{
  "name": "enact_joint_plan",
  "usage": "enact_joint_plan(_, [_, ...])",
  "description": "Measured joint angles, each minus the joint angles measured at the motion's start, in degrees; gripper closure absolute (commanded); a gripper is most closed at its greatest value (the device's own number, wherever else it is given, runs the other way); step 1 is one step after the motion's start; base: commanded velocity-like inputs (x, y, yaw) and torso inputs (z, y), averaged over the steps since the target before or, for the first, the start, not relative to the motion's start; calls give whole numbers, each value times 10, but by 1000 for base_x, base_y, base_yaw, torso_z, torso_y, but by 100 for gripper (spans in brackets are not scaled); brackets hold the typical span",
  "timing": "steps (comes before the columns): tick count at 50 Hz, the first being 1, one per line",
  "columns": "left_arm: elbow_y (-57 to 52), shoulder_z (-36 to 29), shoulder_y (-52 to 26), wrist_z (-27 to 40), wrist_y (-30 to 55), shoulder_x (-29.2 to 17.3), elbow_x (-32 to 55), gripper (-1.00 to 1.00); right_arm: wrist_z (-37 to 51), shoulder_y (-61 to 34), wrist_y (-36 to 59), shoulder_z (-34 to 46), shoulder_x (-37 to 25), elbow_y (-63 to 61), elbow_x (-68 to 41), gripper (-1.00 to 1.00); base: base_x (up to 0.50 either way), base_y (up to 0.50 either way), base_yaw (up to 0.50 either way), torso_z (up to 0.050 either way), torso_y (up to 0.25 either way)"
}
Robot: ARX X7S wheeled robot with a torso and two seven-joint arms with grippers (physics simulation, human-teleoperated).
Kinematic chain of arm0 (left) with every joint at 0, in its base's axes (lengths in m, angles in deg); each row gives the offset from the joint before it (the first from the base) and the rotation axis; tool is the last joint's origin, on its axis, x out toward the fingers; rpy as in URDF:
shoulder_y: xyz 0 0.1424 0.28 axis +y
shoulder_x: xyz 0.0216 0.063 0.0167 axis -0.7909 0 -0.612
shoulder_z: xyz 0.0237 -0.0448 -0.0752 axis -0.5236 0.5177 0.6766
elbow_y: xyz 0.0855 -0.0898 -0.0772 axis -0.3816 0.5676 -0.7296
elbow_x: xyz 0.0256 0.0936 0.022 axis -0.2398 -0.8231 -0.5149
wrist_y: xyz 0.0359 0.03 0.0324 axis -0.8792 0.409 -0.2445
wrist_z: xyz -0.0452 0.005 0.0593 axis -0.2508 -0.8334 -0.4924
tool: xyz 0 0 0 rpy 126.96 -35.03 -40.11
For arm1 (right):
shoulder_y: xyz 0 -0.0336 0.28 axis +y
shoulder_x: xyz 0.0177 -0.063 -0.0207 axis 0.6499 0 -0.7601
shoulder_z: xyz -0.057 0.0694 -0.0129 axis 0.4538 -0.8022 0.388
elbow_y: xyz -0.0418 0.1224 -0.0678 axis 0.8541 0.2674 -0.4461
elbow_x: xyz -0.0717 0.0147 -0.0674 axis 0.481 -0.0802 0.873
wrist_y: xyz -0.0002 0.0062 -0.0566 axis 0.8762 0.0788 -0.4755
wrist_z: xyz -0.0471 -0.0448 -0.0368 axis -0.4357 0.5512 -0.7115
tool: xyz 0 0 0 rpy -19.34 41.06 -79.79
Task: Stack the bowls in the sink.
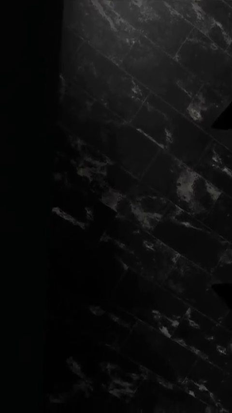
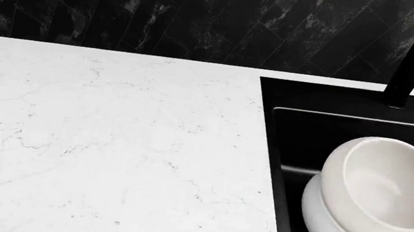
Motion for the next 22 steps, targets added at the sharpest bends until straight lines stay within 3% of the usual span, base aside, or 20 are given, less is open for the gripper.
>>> enact_joint_plan(22, [-5, 3, -19, 13, 9, -10, 20, -100, 25, -98, 148, -69, 69, 37, -28, -100, 0, 0, 0, 0, 0])
